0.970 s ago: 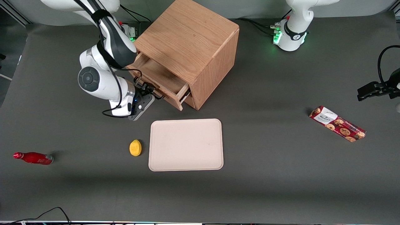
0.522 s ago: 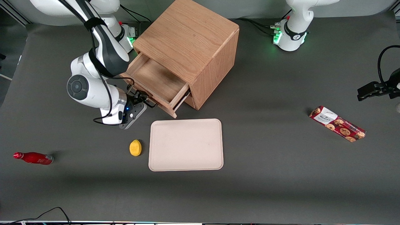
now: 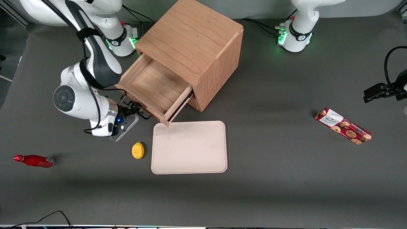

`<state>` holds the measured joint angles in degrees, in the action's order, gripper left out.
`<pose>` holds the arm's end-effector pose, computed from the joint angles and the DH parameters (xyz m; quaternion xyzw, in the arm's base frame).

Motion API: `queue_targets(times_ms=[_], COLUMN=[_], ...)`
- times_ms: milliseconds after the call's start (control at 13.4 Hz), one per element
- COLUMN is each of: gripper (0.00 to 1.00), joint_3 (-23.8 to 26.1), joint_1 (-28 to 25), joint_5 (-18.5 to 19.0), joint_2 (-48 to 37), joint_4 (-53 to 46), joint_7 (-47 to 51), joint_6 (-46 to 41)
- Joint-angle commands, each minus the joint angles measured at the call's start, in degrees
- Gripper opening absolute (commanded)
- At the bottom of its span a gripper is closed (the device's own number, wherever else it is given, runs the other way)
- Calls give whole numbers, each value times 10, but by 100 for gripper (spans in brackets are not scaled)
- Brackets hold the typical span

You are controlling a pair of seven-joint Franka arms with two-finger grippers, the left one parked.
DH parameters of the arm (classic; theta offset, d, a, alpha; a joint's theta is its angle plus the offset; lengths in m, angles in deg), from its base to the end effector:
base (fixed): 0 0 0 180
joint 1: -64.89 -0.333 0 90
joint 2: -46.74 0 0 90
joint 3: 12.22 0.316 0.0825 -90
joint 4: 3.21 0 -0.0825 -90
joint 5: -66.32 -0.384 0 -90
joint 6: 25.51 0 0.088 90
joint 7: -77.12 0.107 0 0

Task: Open upper drawer
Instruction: 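Pull the handle outward with the right gripper, sliding the drawer open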

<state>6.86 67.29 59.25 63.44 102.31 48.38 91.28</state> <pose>0.5913 0.1721 0.3724 -0.9298 -0.3517 0.0296 0.1047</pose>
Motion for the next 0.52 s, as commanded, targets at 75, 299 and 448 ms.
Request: queue_targets(times_ms=[75, 299, 448], gripper=[100, 100, 100], joint_3=[-29, -38, -40], joint_1=[-7, -8, -7], joint_5=[18, 19, 18], joint_2=[31, 48, 57], joint_4=[-20, -43, -56], joint_7=[-31, -36, -42], joint_6=[13, 12, 12])
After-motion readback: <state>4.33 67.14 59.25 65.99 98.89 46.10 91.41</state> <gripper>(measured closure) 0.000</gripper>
